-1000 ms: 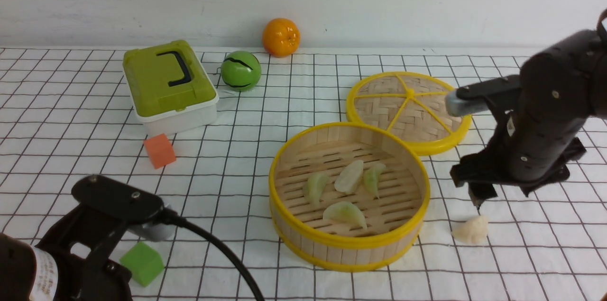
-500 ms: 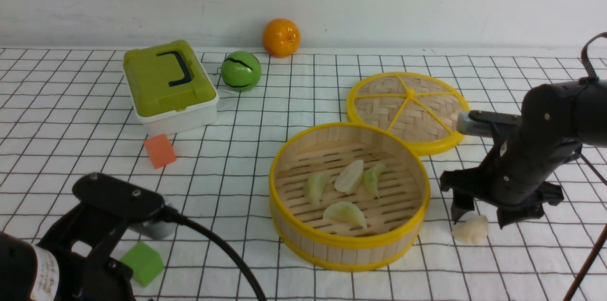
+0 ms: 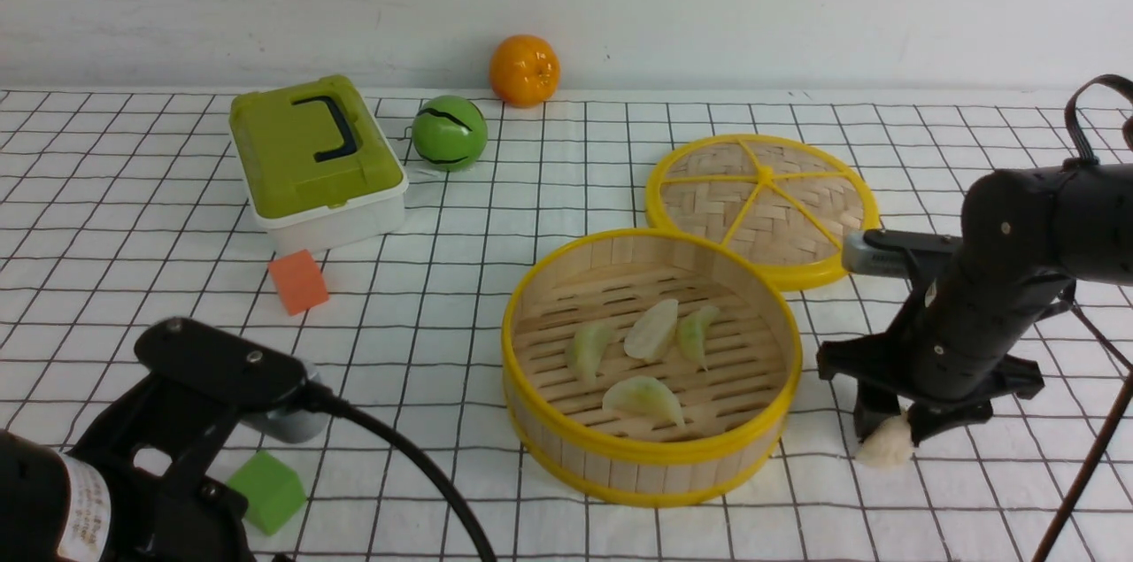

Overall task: Put the dumplings into the steamer on the table with the white tablecloth.
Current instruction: 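Place the dumpling in the bamboo steamer basket with the right gripper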

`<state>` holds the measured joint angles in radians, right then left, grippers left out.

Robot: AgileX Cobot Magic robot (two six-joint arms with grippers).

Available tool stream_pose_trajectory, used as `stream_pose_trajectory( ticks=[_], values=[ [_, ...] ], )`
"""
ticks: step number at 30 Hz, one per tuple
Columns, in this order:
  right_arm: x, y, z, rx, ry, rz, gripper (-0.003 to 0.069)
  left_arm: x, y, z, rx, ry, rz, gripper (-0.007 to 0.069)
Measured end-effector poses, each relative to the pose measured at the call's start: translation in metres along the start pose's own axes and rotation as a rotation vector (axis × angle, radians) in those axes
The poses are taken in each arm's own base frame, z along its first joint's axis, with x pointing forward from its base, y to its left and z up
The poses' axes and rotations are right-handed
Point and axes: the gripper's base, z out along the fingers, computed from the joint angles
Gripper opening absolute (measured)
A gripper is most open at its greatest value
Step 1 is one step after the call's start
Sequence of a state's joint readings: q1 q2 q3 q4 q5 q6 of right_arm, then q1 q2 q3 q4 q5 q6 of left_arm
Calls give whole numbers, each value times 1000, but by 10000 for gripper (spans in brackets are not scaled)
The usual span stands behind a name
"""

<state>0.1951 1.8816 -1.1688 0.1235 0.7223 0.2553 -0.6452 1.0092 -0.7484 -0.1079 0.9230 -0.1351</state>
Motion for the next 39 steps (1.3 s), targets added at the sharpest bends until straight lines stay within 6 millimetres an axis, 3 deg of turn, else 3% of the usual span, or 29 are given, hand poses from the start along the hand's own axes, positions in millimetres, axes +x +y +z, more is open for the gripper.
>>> stream_pose_trajectory(
  ticks=[3,8,12,17,20,25,26,27,29,33,39],
  values=[
    [4,2,-10,-16,21,-57,209,1,0,0,-1,9,0,355],
    [8,4,-41,-36,-12,-146,213,2,0,0,-3,18,1,355],
    [11,11,-82,-63,-86,-219,213,2,0,0,-3,17,1,355],
    [10,41,-109,-97,-126,-347,213,1,0,0,-2,6,1,355],
    [12,82,-120,-144,-168,-470,213,0,0,0,0,3,-1,355],
    [5,111,-107,-158,-174,-532,213,0,-1,0,6,3,-8,355],
    [-2,117,-90,-151,-159,-521,213,1,-1,0,6,7,-9,355],
    [-2,117,-90,-150,-161,-521,213,1,-1,0,6,9,-9,355],
    [-8,119,-64,-125,-129,-487,213,3,0,0,3,32,-9,355],
    [-13,118,-34,-92,-95,-438,213,6,0,0,-4,67,-7,351],
    [-14,118,-22,-78,-81,-422,213,9,2,-8,-21,35,12,332]
  ],
)
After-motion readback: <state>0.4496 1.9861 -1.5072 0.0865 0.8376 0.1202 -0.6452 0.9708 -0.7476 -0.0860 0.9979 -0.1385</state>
